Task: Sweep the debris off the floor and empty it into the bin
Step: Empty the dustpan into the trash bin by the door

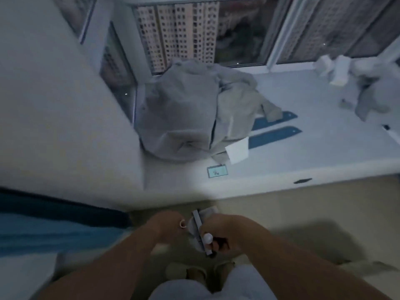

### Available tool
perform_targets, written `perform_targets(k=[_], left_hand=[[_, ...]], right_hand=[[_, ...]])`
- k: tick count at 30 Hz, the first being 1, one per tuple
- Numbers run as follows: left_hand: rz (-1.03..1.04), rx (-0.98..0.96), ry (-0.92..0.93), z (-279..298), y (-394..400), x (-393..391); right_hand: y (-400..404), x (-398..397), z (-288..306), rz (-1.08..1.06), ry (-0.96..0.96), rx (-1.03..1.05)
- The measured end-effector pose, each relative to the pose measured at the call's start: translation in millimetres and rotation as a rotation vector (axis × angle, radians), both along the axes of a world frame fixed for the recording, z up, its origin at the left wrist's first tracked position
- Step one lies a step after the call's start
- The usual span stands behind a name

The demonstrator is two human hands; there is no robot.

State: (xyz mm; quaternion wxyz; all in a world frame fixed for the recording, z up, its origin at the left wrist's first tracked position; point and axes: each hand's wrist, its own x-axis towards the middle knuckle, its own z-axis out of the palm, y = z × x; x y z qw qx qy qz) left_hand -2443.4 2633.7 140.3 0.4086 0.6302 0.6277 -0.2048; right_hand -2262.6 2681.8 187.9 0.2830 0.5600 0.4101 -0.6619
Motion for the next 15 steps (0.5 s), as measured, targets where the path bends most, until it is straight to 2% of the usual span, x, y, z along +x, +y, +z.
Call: perform_targets(k=[3, 7, 11, 15], left_hand=[[-0.175, -0.002, -0.003, 7.3, 50.3, 78.0], [-0.382, 0.066, 0.002, 15.0, 100.1, 174.1], [-0.589, 0.152, -0.032, 35.0, 140.7, 285.8], [-0.66, 0.21, -0.059, 43.8, 169.5, 372.3]], right_hand=[[16.9, 84.7, 4.8, -0.167, -0.002, 0.038], [40.9, 186.1, 44.0, -0.21, 0.037, 0.055], [45.4, 291.9, 76.4, -0.473, 0.045, 0.106], [37.7, 382.1, 93.1, -0.776, 0.069, 0.136]])
